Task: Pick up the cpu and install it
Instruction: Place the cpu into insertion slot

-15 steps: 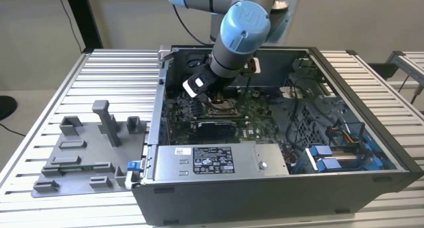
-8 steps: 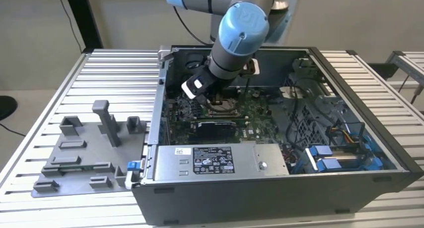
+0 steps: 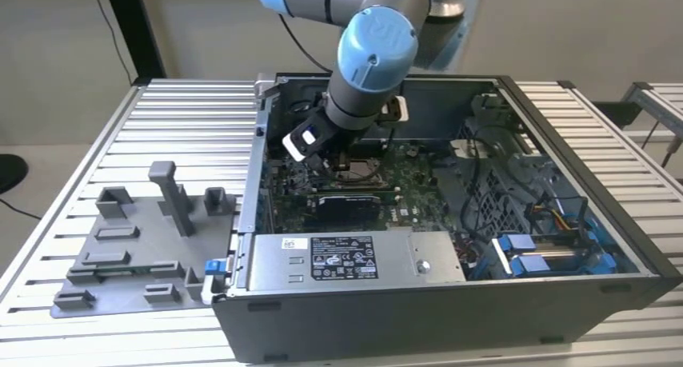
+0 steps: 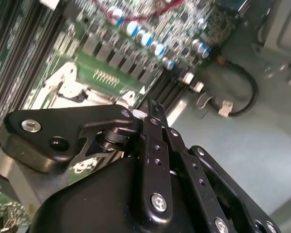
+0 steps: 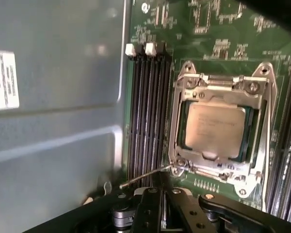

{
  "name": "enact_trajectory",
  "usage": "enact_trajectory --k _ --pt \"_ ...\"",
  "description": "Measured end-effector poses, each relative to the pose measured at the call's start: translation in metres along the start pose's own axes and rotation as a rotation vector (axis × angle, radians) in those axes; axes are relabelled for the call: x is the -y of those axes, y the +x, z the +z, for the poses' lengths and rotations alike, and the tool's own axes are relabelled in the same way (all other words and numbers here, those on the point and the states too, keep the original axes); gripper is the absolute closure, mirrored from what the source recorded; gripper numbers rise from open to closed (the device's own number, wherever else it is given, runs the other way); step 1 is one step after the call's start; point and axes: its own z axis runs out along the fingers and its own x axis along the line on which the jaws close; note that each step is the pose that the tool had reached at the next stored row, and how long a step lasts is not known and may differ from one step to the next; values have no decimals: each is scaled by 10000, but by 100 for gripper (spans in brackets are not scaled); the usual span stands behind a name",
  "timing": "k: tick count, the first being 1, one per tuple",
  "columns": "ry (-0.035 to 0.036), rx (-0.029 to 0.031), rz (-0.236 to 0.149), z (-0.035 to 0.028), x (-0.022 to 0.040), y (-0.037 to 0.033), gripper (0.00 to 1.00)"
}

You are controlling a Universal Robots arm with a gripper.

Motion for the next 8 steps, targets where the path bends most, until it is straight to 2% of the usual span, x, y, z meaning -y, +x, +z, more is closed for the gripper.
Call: enact_trajectory --k 4,8 --pt "-8 4 -5 3 23 0 100" --pt "-8 3 -5 11 -3 -6 100"
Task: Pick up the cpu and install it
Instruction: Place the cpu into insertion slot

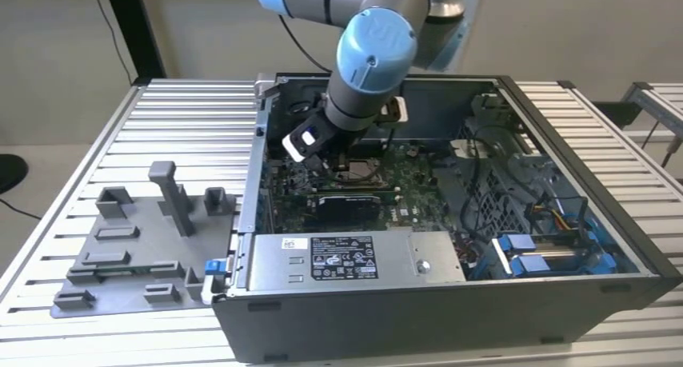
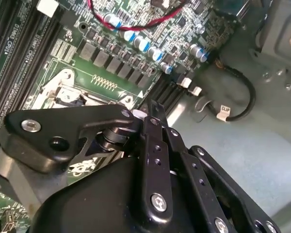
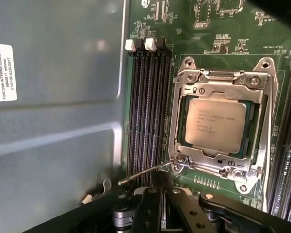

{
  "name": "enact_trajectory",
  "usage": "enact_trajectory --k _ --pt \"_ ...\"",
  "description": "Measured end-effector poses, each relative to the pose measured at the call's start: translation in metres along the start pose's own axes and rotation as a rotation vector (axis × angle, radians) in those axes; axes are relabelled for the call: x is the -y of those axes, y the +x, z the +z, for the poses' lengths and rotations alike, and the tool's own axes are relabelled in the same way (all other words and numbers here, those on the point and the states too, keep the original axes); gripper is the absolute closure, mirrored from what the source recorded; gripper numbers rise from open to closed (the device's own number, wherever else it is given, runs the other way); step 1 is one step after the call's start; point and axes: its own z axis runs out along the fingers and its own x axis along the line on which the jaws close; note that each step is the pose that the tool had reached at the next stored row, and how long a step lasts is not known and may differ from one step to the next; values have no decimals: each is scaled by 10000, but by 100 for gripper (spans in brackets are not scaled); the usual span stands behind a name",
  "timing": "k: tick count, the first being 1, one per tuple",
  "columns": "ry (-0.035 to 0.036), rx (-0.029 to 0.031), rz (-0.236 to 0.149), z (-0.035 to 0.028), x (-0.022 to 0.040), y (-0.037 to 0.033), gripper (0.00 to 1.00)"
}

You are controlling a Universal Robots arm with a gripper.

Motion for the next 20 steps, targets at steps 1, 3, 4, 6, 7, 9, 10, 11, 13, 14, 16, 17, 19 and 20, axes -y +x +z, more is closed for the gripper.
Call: enact_trajectory --k 1,3,4,6,7,9,10,11,13,14,16,17,19,20 --pt "0 0 0 2 -12 -2 100" --pt "0 0 0 4 -37 -6 100" --pt "0 -1 1 5 -50 -8 100" --pt "1 1 1 7 -81 -13 100" --pt "2 1 2 8 -98 -15 100" --pt "-1 -1 -2 11 -137 -19 100" --pt "0 -1 -1 13 -156 -21 100" --pt "1 0 -1 14 -174 -23 100" --pt "2 1 -1 18 -205 -27 100" --pt "2 1 0 21 -220 -29 100" --pt "3 2 -1 26 -248 -32 100" --pt "3 2 -1 29 -261 -33 100" --pt "3 2 -2 34 -286 -37 100" --pt "4 2 -2 38 -298 -39 100"
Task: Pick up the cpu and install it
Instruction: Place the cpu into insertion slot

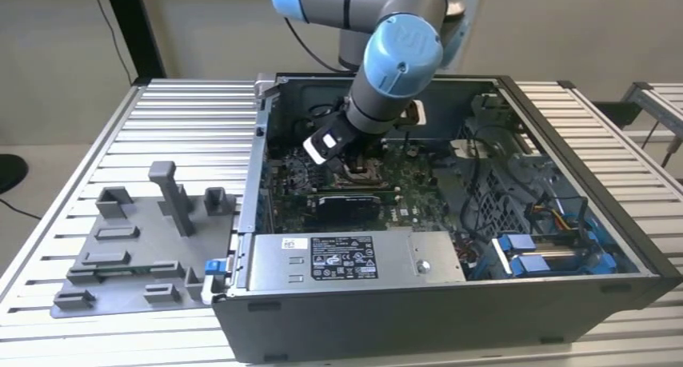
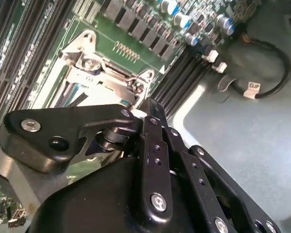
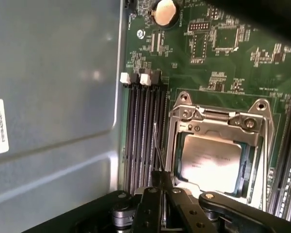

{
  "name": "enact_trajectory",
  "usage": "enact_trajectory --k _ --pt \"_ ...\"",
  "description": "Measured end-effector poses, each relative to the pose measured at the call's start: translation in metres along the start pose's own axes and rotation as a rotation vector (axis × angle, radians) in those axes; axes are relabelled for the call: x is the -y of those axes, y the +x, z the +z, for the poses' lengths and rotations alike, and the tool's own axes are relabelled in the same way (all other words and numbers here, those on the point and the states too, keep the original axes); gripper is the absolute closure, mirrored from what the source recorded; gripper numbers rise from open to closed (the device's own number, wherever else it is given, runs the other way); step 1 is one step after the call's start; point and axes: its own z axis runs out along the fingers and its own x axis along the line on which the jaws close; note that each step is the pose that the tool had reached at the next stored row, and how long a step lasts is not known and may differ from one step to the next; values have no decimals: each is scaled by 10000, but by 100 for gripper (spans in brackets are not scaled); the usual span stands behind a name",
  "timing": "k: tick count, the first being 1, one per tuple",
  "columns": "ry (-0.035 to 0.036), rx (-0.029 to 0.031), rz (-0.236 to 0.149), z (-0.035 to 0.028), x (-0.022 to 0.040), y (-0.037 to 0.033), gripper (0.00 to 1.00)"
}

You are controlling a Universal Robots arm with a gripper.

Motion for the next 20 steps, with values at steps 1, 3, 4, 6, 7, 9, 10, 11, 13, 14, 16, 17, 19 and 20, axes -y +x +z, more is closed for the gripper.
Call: enact_trajectory --k 1,3,4,6,7,9,10,11,13,14,16,17,19,20 --pt "-1 -1 0 4 -12 -2 100" --pt "1 0 -2 11 -32 -8 100" --pt "2 1 -3 17 -40 -10 100" --pt "4 1 -7 32 -52 -15 100" --pt "4 4 -7 41 -56 -14 100" --pt "5 6 -9 55 -63 -5 100" --pt "4 2 -12 64 -66 2 100" --pt "-4 -40 -24 79 -73 12 100" --pt "2 -11 -18 85 -76 16 100" --pt "5 -5 -17 85 -77 16 100" --pt "9 -2 -17 89 -81 17 100" --pt "9 -2 -18 89 -82 17 100" --pt "8 -8 -23 40 -79 45 100" --pt "8 -8 -25 -1 -74 66 100"
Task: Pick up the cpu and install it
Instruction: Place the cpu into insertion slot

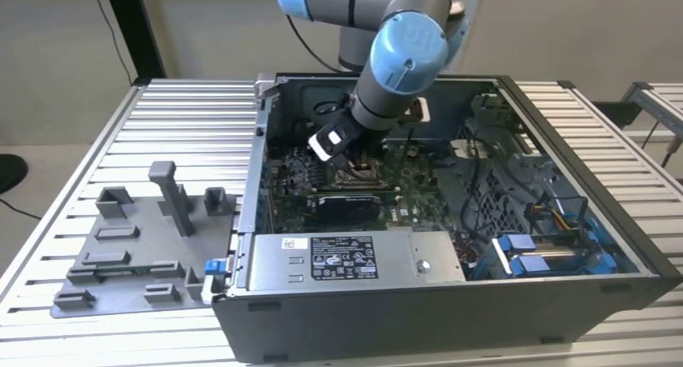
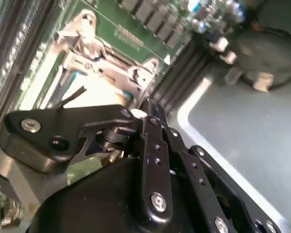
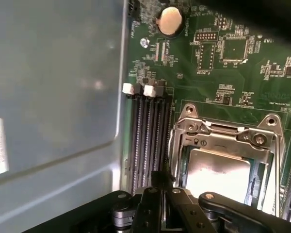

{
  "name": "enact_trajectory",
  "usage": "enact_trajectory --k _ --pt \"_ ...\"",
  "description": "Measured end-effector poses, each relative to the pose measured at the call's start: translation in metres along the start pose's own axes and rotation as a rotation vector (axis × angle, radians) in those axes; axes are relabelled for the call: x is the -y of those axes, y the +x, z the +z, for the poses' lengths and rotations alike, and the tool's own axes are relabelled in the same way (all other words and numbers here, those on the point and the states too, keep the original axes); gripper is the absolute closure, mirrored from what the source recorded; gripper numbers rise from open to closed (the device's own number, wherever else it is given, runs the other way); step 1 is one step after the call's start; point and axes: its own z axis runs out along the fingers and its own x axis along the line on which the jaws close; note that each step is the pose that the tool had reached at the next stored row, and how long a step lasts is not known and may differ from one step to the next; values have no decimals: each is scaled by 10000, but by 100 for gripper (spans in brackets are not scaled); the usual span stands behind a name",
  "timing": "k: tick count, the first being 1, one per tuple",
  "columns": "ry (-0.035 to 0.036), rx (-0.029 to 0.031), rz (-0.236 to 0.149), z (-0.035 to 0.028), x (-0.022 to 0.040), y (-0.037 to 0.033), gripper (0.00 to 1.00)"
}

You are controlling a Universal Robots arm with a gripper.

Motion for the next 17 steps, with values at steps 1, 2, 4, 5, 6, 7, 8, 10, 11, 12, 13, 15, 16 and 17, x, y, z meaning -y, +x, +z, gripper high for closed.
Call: enact_trajectory --k 1,2,4,5,6,7,8,10,11,12,13,15,16,17 --pt "0 -3 0 -37 9 19 100" --pt "0 -1 -1 -79 35 41 100" --pt "-2 -2 -2 -140 122 75 100" --pt "-5 0 -3 -166 170 90 100" --pt "-9 1 -5 -188 217 104 100" --pt "-14 0 -8 -208 265 117 100" --pt "-18 1 -10 -228 316 129 100" --pt "-27 2 -13 -255 377 135 100" --pt "-30 2 -15 -262 386 132 100" --pt "-29 7 -15 -264 390 130 100" --pt "-28 10 -16 -265 392 128 100" --pt "-31 58 -13 -265 393 128 100" --pt "-32 135 -9 -265 394 127 100" --pt "-27 262 2 -265 394 127 100"
